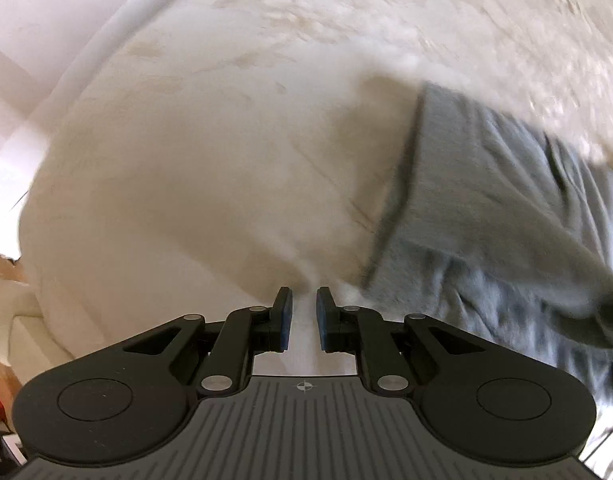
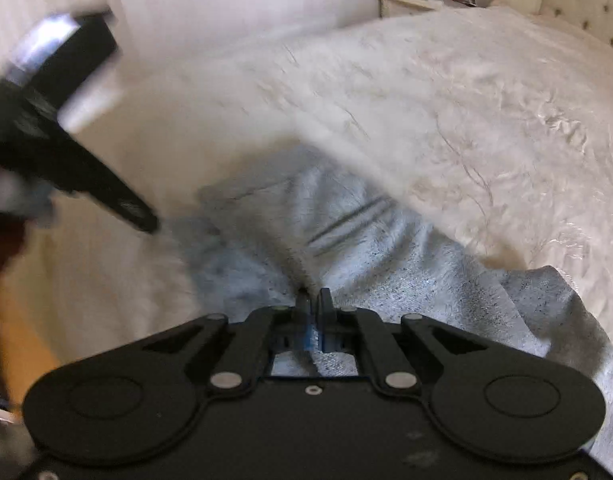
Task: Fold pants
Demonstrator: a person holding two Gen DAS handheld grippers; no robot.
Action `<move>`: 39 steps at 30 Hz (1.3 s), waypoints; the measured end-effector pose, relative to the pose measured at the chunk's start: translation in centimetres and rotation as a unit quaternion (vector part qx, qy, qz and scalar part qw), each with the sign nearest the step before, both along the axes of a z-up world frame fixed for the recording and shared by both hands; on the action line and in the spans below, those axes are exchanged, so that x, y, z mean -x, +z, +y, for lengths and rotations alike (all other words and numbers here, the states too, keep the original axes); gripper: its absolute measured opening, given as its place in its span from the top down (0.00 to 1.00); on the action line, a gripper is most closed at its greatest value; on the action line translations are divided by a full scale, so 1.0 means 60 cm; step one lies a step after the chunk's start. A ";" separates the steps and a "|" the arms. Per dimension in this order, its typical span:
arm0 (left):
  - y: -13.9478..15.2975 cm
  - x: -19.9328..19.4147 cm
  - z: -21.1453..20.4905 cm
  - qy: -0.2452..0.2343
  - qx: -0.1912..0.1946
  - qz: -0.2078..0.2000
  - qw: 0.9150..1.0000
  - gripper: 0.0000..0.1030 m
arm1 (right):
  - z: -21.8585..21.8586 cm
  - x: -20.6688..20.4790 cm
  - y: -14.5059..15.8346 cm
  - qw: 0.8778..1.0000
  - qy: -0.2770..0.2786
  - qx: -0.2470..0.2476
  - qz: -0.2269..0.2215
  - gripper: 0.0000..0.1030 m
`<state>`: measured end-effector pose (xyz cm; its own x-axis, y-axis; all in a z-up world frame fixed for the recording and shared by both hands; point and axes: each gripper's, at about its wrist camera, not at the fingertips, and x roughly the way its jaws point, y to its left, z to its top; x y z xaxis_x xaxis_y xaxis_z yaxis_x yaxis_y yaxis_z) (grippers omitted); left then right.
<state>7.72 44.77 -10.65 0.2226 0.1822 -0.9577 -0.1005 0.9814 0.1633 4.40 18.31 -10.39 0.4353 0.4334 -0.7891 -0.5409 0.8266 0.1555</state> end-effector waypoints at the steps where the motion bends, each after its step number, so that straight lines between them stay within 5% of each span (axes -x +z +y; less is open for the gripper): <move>1: 0.009 -0.002 0.004 0.006 -0.002 -0.010 1.000 0.86 | -0.004 0.010 0.011 1.000 0.018 -0.010 0.002 0.96; 8: 0.059 -0.041 -0.034 -0.014 -0.002 -0.070 0.997 0.85 | 0.025 0.058 -0.041 0.995 0.085 0.024 0.055 0.96; 15: -0.001 -0.080 -0.147 -0.115 0.012 -0.044 0.992 0.85 | 0.016 0.018 -0.064 0.995 0.052 0.014 0.085 0.95; 19: -0.076 -0.052 -0.143 -0.128 -0.061 -0.005 0.990 0.83 | -0.009 0.002 -0.045 0.995 0.029 0.005 0.094 0.83; 22: -0.088 -0.031 -0.118 -0.134 -0.068 -0.015 0.988 0.83 | -0.062 -0.019 -0.007 0.997 -0.018 -0.017 0.078 0.60; 26: -0.084 -0.022 -0.110 -0.145 -0.070 -0.017 0.987 0.83 | -0.148 -0.096 0.004 0.992 -0.115 -0.001 0.044 0.44; 31: -0.086 -0.031 -0.103 -0.135 -0.066 -0.018 0.988 0.83 | -0.231 -0.206 -0.034 0.981 -0.184 0.037 0.047 0.38; 39: -0.089 -0.030 -0.109 -0.135 -0.076 -0.018 0.988 0.83 | -0.232 -0.189 -0.078 0.988 -0.080 0.016 0.133 0.49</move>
<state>9.50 38.25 -16.00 0.3166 0.2519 -0.9145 0.1532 0.9379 0.3114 15.73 4.41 -15.08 0.2727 0.3483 -0.8968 -0.3461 0.9053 0.2464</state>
